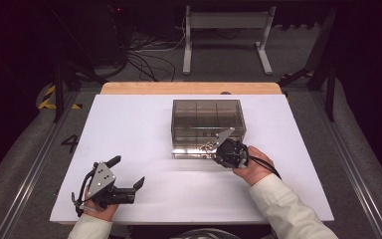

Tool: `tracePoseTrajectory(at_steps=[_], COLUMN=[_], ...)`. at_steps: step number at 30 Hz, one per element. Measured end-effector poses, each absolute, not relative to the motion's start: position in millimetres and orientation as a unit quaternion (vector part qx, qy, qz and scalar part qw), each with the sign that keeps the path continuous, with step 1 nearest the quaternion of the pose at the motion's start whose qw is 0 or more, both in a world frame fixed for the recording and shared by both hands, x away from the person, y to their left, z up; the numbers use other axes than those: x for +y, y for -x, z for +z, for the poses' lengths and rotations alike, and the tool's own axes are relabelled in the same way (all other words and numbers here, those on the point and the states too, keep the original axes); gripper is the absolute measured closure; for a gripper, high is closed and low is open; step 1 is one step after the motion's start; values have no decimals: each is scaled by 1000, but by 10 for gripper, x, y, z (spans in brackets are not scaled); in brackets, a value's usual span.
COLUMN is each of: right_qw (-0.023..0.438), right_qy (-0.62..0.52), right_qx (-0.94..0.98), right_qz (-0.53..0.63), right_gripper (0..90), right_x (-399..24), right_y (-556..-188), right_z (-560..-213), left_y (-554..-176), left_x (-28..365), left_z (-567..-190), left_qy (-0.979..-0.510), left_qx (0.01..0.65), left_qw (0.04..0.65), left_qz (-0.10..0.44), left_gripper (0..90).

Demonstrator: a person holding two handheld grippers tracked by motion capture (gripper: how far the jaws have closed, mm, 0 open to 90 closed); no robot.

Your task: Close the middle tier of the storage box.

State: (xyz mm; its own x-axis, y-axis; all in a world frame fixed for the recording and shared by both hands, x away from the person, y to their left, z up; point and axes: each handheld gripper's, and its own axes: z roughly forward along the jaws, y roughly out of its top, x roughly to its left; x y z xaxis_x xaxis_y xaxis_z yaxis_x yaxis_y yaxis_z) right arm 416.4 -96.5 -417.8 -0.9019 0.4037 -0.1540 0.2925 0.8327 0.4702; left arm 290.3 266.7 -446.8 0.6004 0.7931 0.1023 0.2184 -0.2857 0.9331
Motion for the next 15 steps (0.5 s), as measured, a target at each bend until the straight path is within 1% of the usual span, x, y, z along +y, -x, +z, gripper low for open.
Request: tracePoseTrajectory(at_steps=[15], right_qw=[142], right_qy=[-219], right_qx=[932], right_qz=[251], right_gripper=[900], right_x=[-996], right_y=[-4294], right_z=[-4170], left_y=[-2904], left_x=[2667], left_z=[-4469], left_qy=[-747], left_qx=[339], left_qw=[492], left_qz=[291], left_gripper=[7])
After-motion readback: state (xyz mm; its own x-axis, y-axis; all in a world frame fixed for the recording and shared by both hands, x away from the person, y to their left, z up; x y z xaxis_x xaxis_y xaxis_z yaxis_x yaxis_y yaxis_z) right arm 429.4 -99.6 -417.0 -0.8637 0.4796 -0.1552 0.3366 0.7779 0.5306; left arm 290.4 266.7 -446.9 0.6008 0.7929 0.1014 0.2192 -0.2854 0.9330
